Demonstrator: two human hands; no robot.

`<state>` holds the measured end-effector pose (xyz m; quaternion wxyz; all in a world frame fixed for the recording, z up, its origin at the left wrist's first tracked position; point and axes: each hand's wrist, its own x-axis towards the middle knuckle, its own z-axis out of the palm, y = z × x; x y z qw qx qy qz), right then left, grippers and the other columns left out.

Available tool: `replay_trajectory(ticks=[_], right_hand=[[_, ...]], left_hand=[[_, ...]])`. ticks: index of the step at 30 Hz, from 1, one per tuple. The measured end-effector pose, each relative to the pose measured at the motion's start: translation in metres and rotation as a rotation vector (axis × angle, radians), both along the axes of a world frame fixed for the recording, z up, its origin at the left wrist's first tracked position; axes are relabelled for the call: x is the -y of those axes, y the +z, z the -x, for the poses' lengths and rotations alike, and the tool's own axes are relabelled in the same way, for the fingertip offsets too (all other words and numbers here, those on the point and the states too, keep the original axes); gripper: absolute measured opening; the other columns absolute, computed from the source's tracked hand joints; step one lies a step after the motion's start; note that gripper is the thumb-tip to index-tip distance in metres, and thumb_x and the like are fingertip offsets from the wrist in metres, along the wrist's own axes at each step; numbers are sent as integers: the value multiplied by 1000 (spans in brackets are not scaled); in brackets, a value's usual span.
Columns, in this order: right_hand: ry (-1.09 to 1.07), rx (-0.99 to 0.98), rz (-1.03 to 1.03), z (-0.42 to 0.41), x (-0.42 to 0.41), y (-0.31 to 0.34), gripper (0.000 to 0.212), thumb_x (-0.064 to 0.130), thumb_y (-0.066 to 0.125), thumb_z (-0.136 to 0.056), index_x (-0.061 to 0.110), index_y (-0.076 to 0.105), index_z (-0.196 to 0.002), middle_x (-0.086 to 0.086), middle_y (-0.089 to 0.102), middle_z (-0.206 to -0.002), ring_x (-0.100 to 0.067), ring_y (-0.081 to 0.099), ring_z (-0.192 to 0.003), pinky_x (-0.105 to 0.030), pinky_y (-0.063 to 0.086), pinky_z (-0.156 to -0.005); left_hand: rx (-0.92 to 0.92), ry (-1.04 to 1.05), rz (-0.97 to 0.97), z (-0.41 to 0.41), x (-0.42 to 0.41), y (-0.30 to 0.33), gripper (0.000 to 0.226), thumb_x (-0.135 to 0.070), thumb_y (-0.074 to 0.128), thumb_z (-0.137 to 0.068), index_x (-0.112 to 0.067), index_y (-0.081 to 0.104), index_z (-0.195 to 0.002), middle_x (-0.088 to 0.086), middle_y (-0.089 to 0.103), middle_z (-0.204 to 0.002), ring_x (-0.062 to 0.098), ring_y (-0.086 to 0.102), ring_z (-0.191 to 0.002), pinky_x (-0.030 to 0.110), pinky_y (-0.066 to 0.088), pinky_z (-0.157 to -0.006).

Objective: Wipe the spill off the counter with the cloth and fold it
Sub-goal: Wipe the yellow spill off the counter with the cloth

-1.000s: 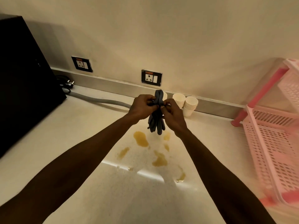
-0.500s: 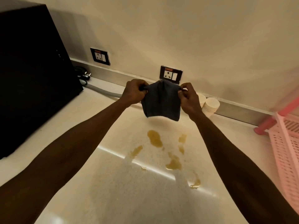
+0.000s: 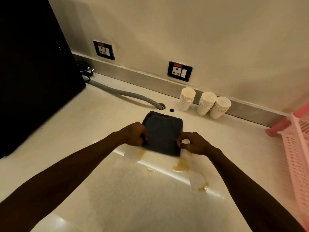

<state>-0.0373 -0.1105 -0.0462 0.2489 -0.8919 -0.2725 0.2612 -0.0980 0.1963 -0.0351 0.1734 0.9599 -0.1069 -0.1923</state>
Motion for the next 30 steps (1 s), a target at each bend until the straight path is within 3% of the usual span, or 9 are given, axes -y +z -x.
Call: replay_trajectory(ticks=[2,4,7,10,13,16,30], right_hand=[[-71,51,-35,-6,-10,5,12,25,69,-92,22,71,-104,-1,72,-113,-20,65,-107,-38,51,-94],[-110,182,-68,-13,-26,6,22,31,65,-95,21,68,-114,-4,71,-116,-23,65,-107,-31,47,-85],[-60,309,-86,-22,-59,-1,45,34,57,-99,16,55,-140,-12,59,-141,-30,54,-128,-38,44,-103],[-23,328,53,-27,-86,-23,57,34,44,-104,13,33,-156,-18,34,-162,-38,27,-151,-51,24,-122],[-114,285,190,-27,-94,-47,62,39,33,-107,16,15,-162,-13,9,-171,-34,2,-158,-52,9,-127],[-144,350,189,-21,-94,-64,62,43,28,-108,20,11,-163,-9,2,-172,-28,-5,-159,-50,3,-128],[-210,410,171,30,-103,-85,71,59,13,-102,23,6,-163,-8,-2,-172,-25,-7,-159,-50,1,-128]], left_hand=[[139,91,96,-10,3,2,24,-15,70,-85,-9,77,-108,12,77,-111,31,71,-105,40,56,-96],[249,132,141,-21,13,0,33,-25,65,-94,-10,69,-123,14,71,-123,31,66,-114,42,53,-101],[294,59,193,-37,32,-8,42,-26,51,-104,-9,55,-143,14,55,-146,31,51,-135,45,40,-116],[329,-20,34,-54,45,-26,47,-23,41,-108,-4,42,-151,19,42,-155,37,37,-144,47,27,-121],[251,64,-147,-59,47,-48,57,-31,30,-110,-8,20,-162,15,15,-171,34,9,-159,46,9,-128],[241,99,-170,-54,47,-68,61,-37,26,-111,-13,7,-164,12,-2,-173,30,-8,-160,46,-2,-130],[289,108,-130,-7,33,-89,62,-41,26,-110,-19,4,-164,7,-3,-174,25,-8,-161,44,1,-131]])
